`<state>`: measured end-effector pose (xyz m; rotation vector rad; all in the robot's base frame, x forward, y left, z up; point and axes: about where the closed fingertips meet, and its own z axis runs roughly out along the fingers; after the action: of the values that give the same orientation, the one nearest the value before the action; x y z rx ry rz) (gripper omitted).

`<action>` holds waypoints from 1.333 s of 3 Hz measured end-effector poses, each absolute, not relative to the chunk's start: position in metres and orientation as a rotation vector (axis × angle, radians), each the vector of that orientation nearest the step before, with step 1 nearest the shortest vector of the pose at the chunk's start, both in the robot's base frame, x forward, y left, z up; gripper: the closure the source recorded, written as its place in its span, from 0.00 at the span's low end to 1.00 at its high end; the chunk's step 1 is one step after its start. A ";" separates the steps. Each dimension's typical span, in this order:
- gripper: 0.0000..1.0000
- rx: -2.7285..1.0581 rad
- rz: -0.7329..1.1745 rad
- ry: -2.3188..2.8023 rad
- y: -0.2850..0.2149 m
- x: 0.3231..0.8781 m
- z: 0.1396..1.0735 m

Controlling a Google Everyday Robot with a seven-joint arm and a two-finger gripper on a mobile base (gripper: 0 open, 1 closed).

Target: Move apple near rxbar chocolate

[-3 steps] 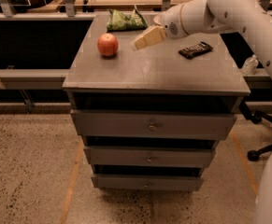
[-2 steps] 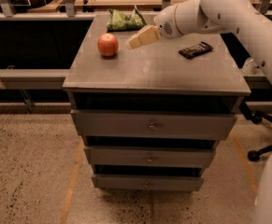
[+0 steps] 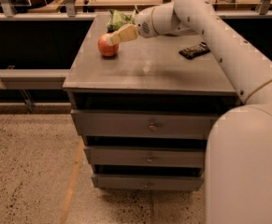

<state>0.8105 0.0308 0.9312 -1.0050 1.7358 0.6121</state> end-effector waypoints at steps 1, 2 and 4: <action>0.00 -1.001 0.653 1.738 0.048 0.825 0.916; 0.00 -1.010 0.690 1.776 0.064 0.832 0.889; 0.41 -1.060 0.740 1.788 0.089 0.839 0.864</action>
Offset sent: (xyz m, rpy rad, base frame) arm 0.0317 0.0445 -0.0677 0.0124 0.1249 0.0400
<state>0.8394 0.0891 0.8636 -1.0596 1.7882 0.7401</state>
